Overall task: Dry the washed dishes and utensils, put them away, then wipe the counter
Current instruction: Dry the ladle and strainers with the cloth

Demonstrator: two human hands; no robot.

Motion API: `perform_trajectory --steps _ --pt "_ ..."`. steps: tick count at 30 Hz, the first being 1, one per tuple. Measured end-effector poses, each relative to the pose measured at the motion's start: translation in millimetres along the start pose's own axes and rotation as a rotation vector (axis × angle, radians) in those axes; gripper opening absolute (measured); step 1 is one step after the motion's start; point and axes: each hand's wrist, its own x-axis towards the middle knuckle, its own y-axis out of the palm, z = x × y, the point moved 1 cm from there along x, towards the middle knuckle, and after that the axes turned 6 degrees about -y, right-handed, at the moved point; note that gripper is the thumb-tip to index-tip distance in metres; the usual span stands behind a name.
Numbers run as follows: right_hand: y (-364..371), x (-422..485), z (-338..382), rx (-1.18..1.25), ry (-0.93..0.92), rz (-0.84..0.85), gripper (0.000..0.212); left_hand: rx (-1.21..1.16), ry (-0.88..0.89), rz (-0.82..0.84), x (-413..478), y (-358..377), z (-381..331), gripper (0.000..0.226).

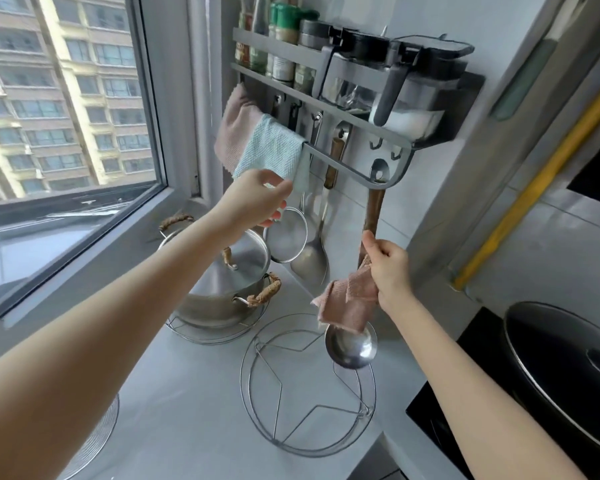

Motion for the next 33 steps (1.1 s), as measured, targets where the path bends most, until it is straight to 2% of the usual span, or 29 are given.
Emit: perform_trajectory --steps 8,22,24,27,29,30,33 --pt "23 35 16 -0.091 -0.086 -0.054 0.049 -0.050 -0.013 -0.023 13 5 6 0.017" --pt "42 41 14 -0.081 0.055 -0.122 0.048 -0.043 -0.082 -0.056 5 -13 26 0.020" --pt "41 37 11 -0.059 0.041 -0.135 0.044 -0.038 -0.091 -0.062 -1 -17 32 0.019" --pt "39 25 5 0.015 0.016 -0.165 0.026 -0.047 -0.119 -0.066 -14 -27 42 0.014" --pt "39 7 2 0.119 0.089 -0.179 0.044 -0.047 -0.148 -0.066 -27 -34 52 0.016" --pt "41 -3 0 0.159 0.125 -0.163 0.045 -0.052 -0.164 -0.070 -34 -39 57 0.016" --pt "55 -39 0 0.219 0.160 -0.026 0.027 -0.077 -0.220 -0.096 -62 -56 79 0.013"
